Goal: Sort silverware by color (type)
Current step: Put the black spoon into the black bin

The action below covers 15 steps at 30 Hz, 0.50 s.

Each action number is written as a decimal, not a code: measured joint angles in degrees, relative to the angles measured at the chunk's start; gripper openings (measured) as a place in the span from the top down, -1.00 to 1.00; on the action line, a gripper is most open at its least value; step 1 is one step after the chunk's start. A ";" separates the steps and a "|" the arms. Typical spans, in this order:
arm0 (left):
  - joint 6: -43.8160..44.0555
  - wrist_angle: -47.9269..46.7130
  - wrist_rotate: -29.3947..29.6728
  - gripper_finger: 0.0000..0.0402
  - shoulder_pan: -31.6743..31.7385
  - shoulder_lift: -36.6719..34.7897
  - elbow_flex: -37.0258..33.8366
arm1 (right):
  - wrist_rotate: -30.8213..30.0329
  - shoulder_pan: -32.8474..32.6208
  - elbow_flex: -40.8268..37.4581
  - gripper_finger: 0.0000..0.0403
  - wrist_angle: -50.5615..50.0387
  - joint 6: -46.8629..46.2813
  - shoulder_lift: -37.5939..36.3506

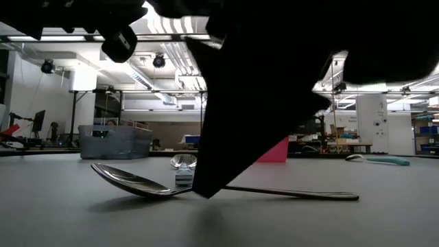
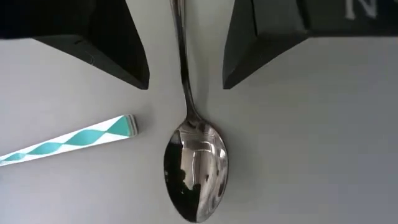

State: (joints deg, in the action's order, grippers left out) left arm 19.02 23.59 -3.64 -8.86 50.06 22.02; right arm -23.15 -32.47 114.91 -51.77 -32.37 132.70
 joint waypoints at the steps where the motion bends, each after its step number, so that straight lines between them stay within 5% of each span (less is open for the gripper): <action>1: -0.05 -0.16 0.04 0.82 0.00 0.00 0.00 | -0.01 0.17 -0.03 0.01 0.43 0.00 0.28; 8: -0.19 -0.03 0.11 0.82 0.00 0.56 0.00 | 0.27 0.70 -1.47 0.10 1.47 -0.82 0.53; 15: -0.25 0.01 0.12 0.82 0.00 1.16 0.00 | 1.15 1.39 -4.08 0.44 4.99 -0.77 0.28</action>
State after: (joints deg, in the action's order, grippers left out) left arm 18.76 23.60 -3.52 -8.86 51.22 22.02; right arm -22.00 -31.08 110.83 -46.77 -33.15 132.98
